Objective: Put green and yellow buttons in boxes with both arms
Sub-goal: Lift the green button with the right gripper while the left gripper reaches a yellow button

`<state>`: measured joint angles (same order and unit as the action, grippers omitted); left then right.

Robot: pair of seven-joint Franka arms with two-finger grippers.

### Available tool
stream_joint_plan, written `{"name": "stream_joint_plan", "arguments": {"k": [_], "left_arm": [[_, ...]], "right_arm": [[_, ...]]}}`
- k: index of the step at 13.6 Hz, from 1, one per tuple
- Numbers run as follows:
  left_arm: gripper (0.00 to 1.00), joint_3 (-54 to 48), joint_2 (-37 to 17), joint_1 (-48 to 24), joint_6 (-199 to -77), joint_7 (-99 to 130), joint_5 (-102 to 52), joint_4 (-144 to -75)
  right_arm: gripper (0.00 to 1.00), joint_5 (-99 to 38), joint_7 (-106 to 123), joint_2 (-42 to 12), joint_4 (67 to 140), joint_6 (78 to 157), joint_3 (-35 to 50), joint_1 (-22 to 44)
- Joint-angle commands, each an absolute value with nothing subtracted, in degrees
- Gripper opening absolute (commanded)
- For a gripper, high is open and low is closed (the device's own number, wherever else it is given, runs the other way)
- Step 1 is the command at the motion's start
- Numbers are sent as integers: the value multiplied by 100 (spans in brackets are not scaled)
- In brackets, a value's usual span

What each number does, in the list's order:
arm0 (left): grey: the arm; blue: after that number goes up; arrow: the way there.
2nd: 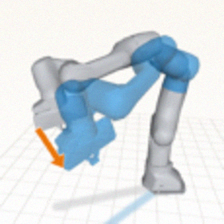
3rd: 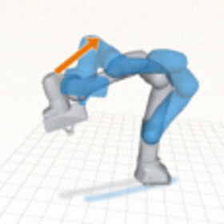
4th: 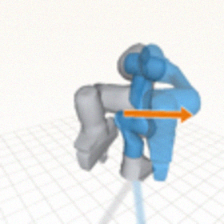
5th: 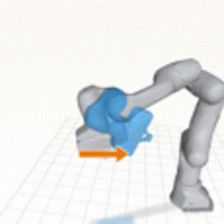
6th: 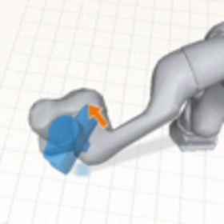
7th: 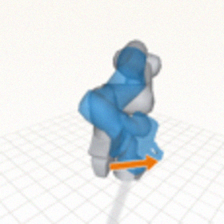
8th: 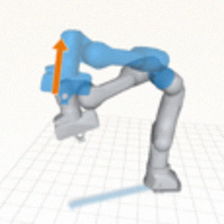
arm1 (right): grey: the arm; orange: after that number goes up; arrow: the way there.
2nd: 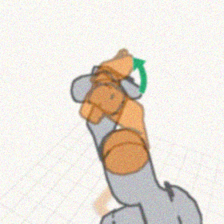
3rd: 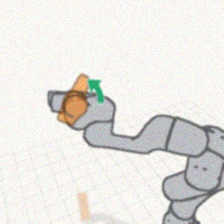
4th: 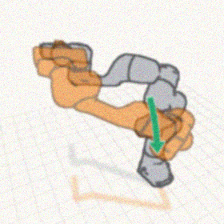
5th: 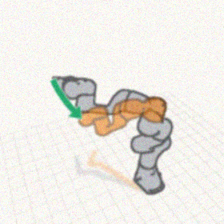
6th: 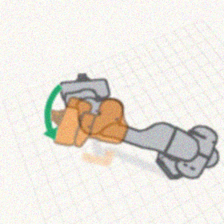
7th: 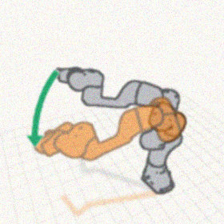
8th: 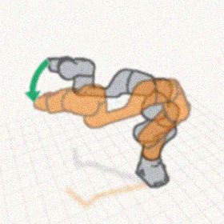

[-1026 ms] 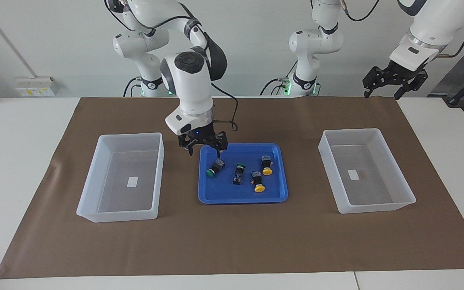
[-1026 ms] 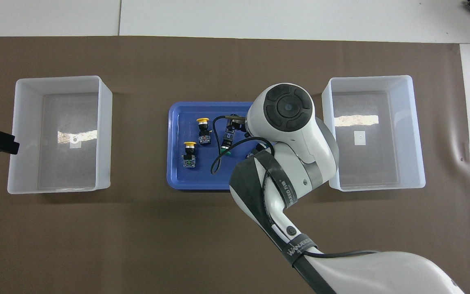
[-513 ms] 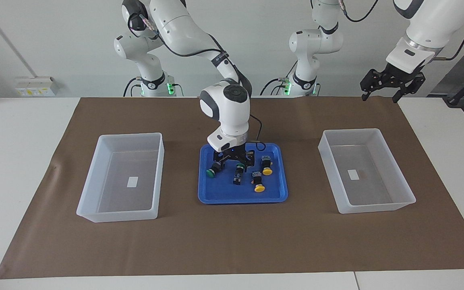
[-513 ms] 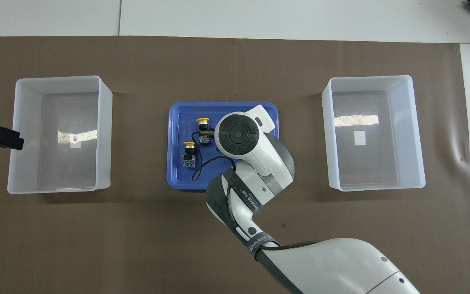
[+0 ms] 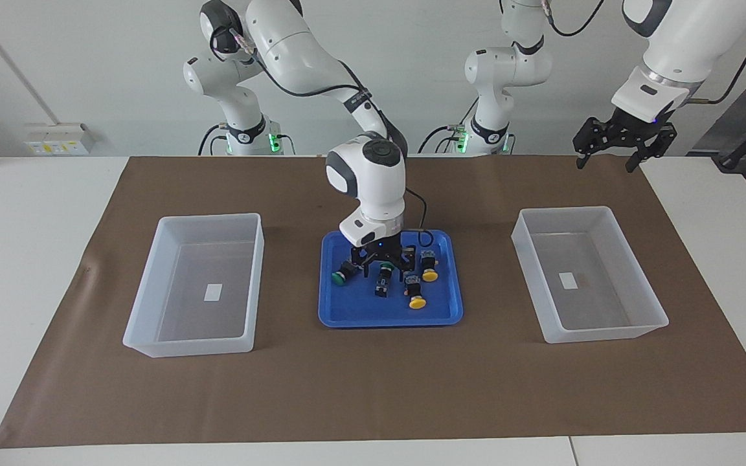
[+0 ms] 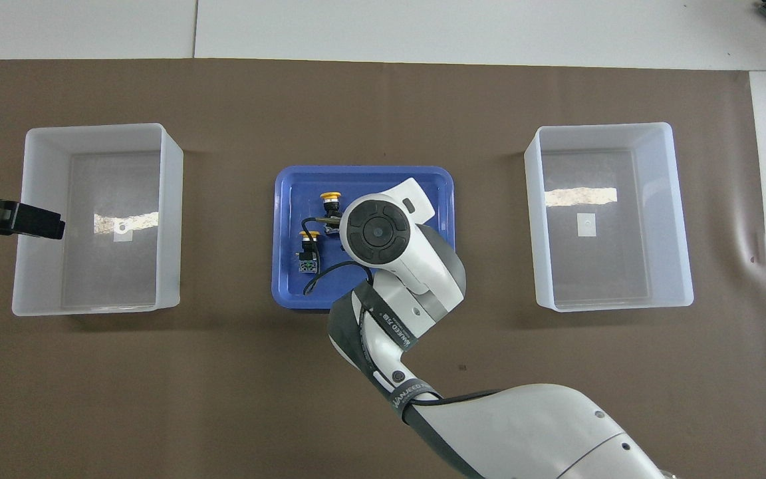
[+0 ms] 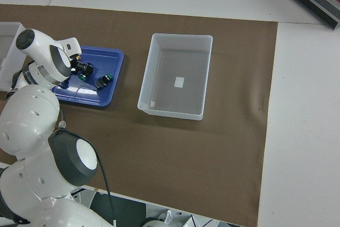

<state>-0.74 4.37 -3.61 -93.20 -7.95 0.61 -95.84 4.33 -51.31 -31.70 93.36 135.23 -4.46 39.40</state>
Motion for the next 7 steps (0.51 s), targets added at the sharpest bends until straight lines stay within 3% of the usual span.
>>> {"name": "stream_joint_plan", "arguments": {"k": [1,3,4,5,7], "left_arm": [[100,-26,852,-588,-9878,-747,158,-10326],[100,-35,853,-711,-10124,-738,150,-10511],[100,-35,835,-773,-10282,-625,149,-10625],[100,-44,826,-860,-10536,-407,149,-10783],[100,-44,774,-1098,-11010,42,149,-11108]], "right_arm": [[62,554,-5282,-3147,9571,13737,-457,3929],[35,536,-5361,-3146,9624,13877,-457,3929],[11,536,-5448,-3146,9615,13887,-457,3920],[0,536,-5467,-3146,9554,13791,-457,3929],[0,580,-5397,-3103,9100,13187,-475,3833]]}}
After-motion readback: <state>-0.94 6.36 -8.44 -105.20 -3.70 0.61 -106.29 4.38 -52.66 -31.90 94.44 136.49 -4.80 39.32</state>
